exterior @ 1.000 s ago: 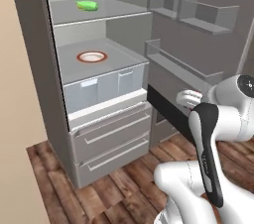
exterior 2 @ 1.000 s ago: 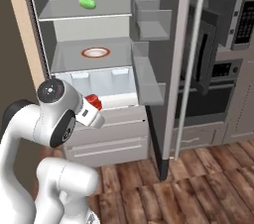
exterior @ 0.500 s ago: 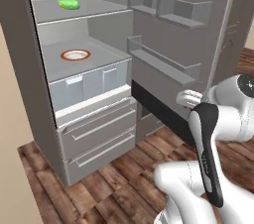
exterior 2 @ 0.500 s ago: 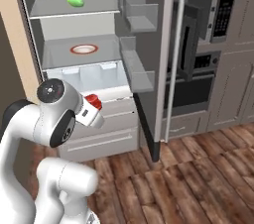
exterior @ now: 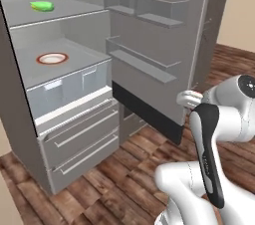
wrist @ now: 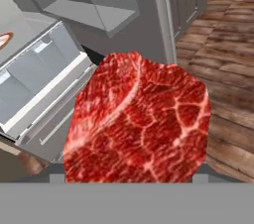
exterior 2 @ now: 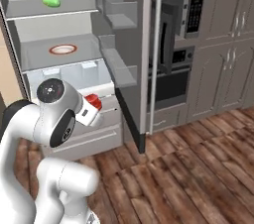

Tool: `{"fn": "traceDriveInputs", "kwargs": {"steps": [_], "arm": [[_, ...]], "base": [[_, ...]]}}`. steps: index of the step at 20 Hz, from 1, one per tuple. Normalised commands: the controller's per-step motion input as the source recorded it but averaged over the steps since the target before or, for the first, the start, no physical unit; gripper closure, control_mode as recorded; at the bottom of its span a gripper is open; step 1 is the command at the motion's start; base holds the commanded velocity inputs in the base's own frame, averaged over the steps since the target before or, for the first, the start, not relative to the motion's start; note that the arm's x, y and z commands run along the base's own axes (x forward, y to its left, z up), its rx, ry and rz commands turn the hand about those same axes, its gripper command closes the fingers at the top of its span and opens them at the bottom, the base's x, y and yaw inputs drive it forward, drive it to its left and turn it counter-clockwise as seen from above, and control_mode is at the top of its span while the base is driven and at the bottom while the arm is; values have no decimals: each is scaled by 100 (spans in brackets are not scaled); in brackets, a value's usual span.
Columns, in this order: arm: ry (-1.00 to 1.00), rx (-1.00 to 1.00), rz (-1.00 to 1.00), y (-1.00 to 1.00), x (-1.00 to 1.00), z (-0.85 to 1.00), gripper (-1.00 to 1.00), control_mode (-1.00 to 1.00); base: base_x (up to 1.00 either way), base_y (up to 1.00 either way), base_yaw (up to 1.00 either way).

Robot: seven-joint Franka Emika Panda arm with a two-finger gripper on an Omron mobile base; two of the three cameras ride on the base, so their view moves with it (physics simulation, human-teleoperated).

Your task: Transport the steak from the fridge to the microwave and turn on the microwave.

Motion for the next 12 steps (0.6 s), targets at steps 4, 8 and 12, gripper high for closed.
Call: {"fn": "traceDriveInputs", "kwargs": {"steps": [4,8,12], "arm": [[0,0,0,0,0,0,100,100],[0,0,0,0,0,0,100,100],[0,0,0,0,0,0,100,100]], "base": [[-33,0,-30],[-33,0,-31],[-36,0,-31]]}}
